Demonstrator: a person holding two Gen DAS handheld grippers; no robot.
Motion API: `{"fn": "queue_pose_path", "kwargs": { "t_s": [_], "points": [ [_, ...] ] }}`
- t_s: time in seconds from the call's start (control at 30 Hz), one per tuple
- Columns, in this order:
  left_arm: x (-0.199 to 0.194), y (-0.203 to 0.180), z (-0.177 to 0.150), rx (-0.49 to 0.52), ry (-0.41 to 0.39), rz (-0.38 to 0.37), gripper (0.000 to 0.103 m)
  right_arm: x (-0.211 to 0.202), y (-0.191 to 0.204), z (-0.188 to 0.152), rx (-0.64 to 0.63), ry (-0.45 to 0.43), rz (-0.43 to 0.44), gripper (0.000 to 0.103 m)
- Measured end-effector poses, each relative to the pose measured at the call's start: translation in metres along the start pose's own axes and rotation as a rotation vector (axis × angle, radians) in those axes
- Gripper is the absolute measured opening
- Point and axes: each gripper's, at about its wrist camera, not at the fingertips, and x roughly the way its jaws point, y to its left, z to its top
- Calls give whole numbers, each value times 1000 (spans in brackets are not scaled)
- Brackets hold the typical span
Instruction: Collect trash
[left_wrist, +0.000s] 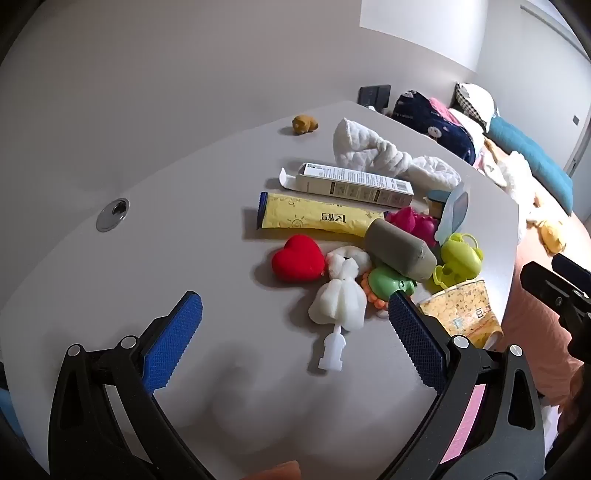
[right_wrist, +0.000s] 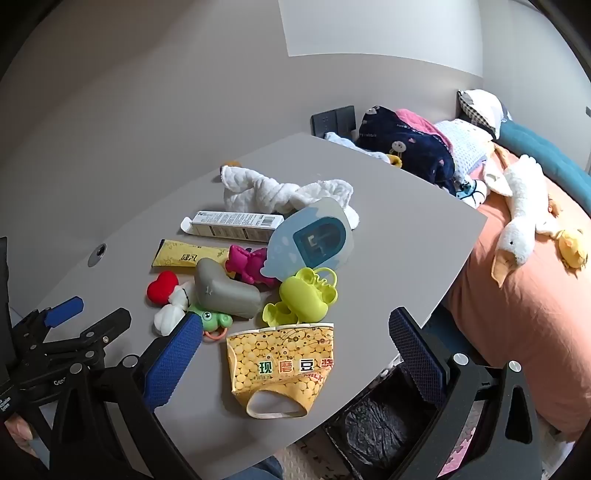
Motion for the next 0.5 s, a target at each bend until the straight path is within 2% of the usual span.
{"fn": "queue_pose_path", "kwargs": {
  "t_s": [0.27,0.3,0.5],
  "points": [
    [3,5,3,-39,9,-6,97,-1,1,0,4,0,5,100],
    [-4,0,1,7,-9,-7,97,-1,-2,1,5,-1,6,100],
    [-4,-1,1,2,-6,-7,97,-3,-3,2,2,-5,2,100]
  ]
}}
